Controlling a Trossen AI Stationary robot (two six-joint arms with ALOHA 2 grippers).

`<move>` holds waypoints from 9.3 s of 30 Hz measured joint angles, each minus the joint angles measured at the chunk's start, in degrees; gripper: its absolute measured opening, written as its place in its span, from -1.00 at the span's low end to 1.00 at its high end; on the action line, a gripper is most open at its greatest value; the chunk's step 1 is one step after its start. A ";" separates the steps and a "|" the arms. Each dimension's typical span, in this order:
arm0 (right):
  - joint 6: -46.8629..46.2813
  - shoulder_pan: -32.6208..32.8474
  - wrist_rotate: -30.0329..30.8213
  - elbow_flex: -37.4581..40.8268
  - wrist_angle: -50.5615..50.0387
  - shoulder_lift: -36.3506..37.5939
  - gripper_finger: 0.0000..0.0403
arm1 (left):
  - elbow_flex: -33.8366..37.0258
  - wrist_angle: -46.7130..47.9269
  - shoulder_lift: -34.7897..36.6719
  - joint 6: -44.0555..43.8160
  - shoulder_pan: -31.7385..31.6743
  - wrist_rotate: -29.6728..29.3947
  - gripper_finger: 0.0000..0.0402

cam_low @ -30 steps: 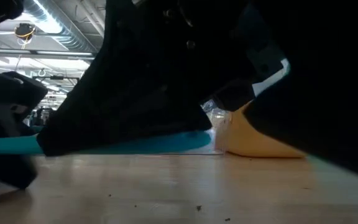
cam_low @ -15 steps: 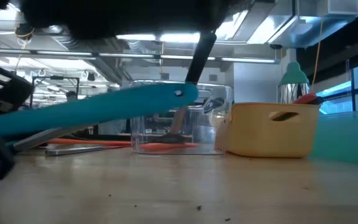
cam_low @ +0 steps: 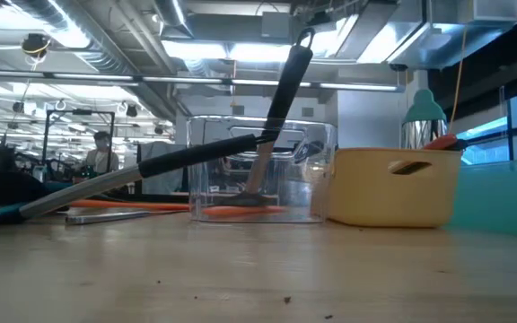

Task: Pick & Place Kitchen Items
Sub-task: Put the blue spatula into the transparent bin, then put the black spatula into the transparent bin

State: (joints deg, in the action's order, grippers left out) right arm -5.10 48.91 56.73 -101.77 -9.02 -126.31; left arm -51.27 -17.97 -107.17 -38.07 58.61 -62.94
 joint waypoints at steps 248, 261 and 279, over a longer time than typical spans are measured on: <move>14.56 -53.09 -64.39 29.87 -0.44 21.35 0.24 | -0.90 -28.79 21.35 83.41 -6.93 -13.04 -0.44; 12.92 -43.49 -69.38 29.85 -2.98 35.94 0.25 | -0.94 -30.73 21.37 85.36 -6.14 -13.66 -0.44; 14.71 -22.69 -81.40 29.91 9.65 38.46 0.25 | -0.76 -29.89 21.41 75.14 -7.39 -13.53 -0.44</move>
State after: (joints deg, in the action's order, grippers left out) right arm 9.61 26.22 -24.67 -71.85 0.62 -87.85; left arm -52.02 -47.86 -85.76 37.07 51.22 -76.46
